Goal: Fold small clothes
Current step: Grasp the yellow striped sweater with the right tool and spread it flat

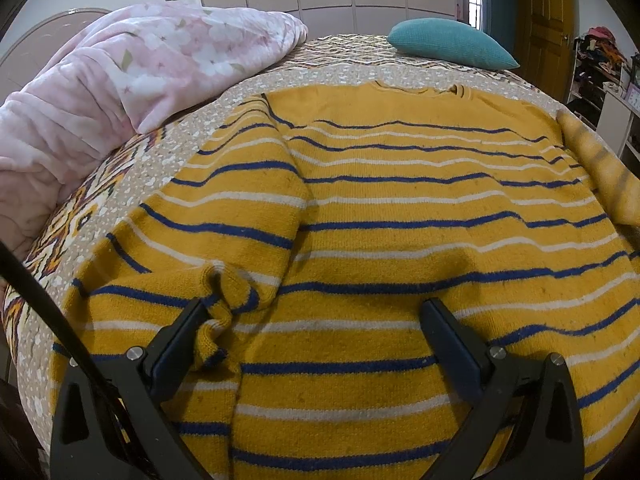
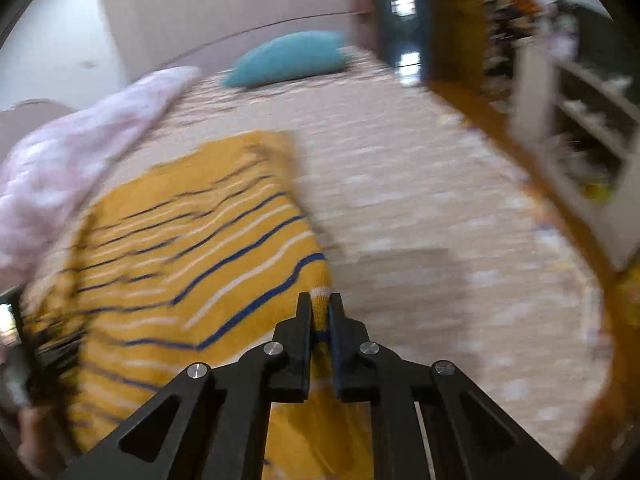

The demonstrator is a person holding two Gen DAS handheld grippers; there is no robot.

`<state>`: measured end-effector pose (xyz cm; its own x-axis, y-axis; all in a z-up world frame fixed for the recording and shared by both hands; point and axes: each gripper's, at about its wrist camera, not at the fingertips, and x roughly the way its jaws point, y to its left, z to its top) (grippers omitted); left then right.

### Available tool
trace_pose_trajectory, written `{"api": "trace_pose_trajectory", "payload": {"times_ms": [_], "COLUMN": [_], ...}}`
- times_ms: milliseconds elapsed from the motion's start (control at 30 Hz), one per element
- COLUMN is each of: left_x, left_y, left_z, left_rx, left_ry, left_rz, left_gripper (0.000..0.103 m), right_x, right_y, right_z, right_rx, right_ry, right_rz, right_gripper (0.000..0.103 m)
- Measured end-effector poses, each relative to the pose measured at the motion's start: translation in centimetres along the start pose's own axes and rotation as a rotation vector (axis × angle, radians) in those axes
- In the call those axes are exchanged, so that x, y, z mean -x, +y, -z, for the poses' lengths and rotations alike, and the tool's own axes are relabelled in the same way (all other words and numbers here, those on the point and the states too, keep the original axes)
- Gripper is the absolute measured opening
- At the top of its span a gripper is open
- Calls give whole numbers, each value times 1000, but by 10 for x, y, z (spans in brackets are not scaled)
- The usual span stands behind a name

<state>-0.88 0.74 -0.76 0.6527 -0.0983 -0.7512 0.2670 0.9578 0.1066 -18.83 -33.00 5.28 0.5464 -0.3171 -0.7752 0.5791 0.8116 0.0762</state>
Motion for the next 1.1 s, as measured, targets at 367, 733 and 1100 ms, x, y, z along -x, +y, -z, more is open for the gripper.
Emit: {"api": "trace_pose_trajectory", "payload": {"times_ms": [367,733,1100], "left_x": [19,81,23], "left_y": [10,117,148], "left_z": [-3,6,17], "left_rx": [4,103,213], "left_ry": [44,-35,147], "left_rz": [50,51,124], "left_gripper": [102,102,4], "right_x": [23,38,16], "right_y": [-8,74,94], "right_z": [8,25,40], "right_rx": [-42,165,202], "right_ry": [-76,-161,-98], "right_rz": [163,-5,-29], "right_gripper": [34,64,64]}}
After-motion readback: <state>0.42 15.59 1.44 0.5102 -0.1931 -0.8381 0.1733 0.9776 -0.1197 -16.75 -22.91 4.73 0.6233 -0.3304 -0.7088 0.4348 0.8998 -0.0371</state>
